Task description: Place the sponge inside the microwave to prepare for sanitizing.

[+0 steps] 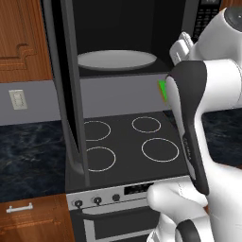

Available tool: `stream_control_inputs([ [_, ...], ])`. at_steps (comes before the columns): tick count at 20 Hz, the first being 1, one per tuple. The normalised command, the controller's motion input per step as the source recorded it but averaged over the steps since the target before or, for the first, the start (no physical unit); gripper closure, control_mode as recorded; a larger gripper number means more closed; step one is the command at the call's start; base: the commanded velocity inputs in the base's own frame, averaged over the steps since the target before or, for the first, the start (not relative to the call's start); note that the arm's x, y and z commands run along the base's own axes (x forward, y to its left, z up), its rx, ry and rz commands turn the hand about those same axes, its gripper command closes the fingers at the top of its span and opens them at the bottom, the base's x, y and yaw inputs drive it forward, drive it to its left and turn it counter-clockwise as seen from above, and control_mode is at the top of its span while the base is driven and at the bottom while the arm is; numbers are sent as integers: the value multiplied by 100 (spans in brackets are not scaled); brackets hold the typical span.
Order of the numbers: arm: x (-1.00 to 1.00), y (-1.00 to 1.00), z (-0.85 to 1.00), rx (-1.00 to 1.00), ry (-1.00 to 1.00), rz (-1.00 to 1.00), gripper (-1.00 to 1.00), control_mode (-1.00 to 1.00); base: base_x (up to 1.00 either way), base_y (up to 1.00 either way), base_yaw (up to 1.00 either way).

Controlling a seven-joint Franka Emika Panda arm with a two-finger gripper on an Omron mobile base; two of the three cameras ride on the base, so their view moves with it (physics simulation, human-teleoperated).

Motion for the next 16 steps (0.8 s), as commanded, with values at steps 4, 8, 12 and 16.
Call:
stream_control_inputs([
  [4,58,0,9,-2,0,9,100,-100,0,0,0],
  [8,48,0,6,-7,0,16,100,-100,0,0,0],
  [12,45,0,0,-12,0,16,100,-100,0,0,0],
  [16,18,0,0,-16,-10,17,100,-100,0,0,0],
])
